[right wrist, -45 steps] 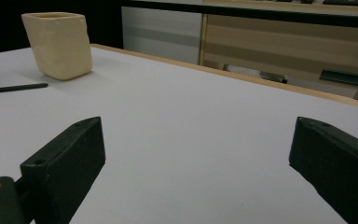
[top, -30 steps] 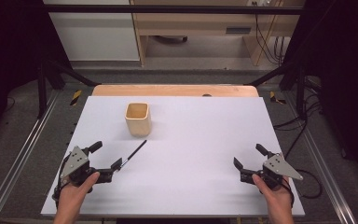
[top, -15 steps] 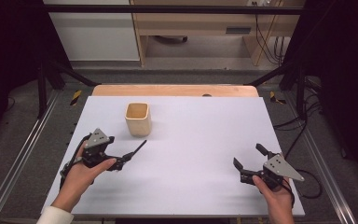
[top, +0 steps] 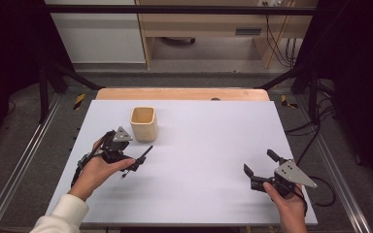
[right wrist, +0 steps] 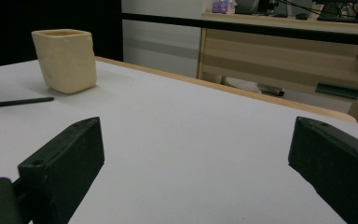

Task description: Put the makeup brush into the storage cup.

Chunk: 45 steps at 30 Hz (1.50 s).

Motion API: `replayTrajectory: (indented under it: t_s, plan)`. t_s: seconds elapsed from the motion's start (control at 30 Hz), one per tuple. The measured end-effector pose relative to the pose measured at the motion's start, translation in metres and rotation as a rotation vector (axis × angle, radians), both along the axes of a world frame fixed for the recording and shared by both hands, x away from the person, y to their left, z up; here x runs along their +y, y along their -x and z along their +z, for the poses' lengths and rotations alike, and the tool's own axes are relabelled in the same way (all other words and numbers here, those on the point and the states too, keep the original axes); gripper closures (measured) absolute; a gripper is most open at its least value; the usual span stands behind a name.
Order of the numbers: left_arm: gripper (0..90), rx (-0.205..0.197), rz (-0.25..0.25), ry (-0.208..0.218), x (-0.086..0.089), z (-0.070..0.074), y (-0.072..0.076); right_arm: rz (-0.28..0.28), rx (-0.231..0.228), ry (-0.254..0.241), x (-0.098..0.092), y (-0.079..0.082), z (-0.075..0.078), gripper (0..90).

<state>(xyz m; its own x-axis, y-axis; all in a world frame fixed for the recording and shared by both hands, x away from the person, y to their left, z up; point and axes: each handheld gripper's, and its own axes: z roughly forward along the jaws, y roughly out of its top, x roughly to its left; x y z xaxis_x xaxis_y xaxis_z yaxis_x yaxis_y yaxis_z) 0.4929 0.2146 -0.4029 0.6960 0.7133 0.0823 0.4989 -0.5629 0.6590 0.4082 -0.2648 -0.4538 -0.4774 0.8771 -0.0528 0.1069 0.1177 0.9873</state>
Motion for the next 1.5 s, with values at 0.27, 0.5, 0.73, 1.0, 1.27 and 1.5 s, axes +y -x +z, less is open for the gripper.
replayTrajectory:
  t_s: [0.27, 0.5, 0.73, 1.0, 1.27, 1.5]
  plan:
    - [5.2, 0.029, 0.003, -0.075, -0.009, -0.014, -0.007, 0.001, 0.002, 0.004, 0.0, 0.0, 0.0, 3.9]
    - [6.6, 0.052, 0.02, -0.13, -0.011, -0.022, -0.012, 0.003, 0.002, 0.007, 0.0, 0.001, 0.0, 3.9]
    - [10.3, 0.075, 0.036, -0.149, -0.008, -0.029, -0.016, 0.003, 0.003, 0.004, 0.0, 0.001, 0.0, 3.9]
    - [24.9, 0.106, 0.022, -0.164, -0.007, -0.034, -0.016, 0.0, 0.004, 0.003, 0.0, 0.0, 0.0, 4.0]
    - [41.3, 0.141, -0.006, -0.18, -0.008, -0.037, -0.013, 0.001, 0.004, 0.004, 0.0, 0.0, 0.0, 4.0]
    - [55.4, 0.166, -0.003, -0.2, -0.01, -0.038, -0.012, -0.001, 0.006, 0.003, 0.0, 0.0, 0.0, 4.0]
